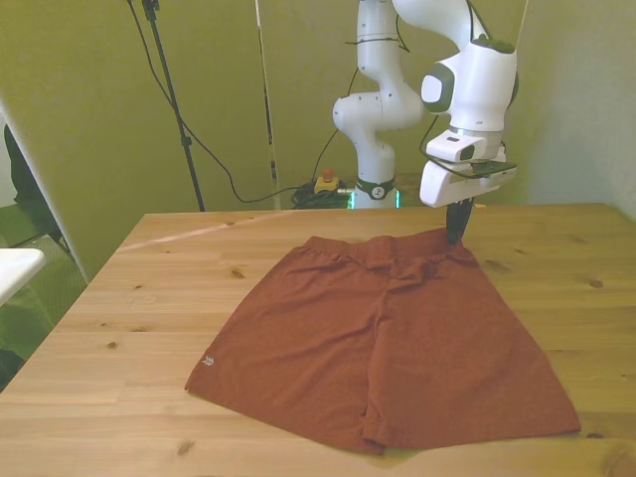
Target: Unfold the shorts
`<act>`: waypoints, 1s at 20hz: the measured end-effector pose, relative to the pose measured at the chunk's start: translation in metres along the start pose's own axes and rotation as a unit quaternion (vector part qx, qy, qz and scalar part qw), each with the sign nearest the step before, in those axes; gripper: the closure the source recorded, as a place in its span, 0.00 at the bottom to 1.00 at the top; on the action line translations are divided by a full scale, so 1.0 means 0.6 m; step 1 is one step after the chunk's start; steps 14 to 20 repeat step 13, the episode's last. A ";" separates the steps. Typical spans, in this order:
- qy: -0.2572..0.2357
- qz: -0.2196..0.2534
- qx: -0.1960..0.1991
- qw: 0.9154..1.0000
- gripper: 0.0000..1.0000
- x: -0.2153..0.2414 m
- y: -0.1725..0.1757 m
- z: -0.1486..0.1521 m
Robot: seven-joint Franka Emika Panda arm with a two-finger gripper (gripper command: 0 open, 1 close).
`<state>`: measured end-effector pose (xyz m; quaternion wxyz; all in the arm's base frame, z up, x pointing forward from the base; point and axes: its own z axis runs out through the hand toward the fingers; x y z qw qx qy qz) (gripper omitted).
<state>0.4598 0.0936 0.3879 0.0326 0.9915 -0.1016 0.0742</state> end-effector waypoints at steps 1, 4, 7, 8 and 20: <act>0.000 0.000 0.000 1.000 0.00 -0.001 0.000 0.001; 0.000 -0.001 0.000 1.000 0.00 -0.004 -0.004 0.002; 0.002 0.000 0.000 1.000 0.00 -0.006 -0.009 -0.001; 0.005 0.001 0.001 1.000 0.00 -0.006 -0.010 -0.006; 0.036 0.013 0.017 0.999 0.00 0.003 -0.012 -0.059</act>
